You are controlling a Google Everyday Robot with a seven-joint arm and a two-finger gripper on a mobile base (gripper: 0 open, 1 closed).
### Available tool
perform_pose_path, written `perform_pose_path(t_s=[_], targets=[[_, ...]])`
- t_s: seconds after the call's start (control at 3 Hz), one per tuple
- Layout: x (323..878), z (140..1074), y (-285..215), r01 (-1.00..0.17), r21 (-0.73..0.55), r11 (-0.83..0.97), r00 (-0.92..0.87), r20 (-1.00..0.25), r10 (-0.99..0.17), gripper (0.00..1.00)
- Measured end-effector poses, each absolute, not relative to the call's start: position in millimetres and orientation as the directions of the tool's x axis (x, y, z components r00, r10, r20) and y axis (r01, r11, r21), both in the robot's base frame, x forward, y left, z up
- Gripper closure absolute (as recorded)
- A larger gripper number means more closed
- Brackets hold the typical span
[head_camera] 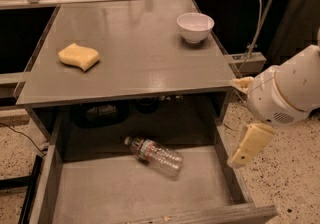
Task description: Pick water bottle from top drawer and place on counter
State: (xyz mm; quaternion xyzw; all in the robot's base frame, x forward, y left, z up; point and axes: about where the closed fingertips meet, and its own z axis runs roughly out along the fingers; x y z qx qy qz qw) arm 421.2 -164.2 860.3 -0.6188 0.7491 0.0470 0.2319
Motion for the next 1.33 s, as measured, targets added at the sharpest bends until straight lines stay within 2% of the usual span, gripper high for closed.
perform_pose_path(t_s=[1.33], targets=[[454.7,749.3,-95.3,-0.968,-0.152,0.200,-0.102,-0.488,-0.867,0.00]])
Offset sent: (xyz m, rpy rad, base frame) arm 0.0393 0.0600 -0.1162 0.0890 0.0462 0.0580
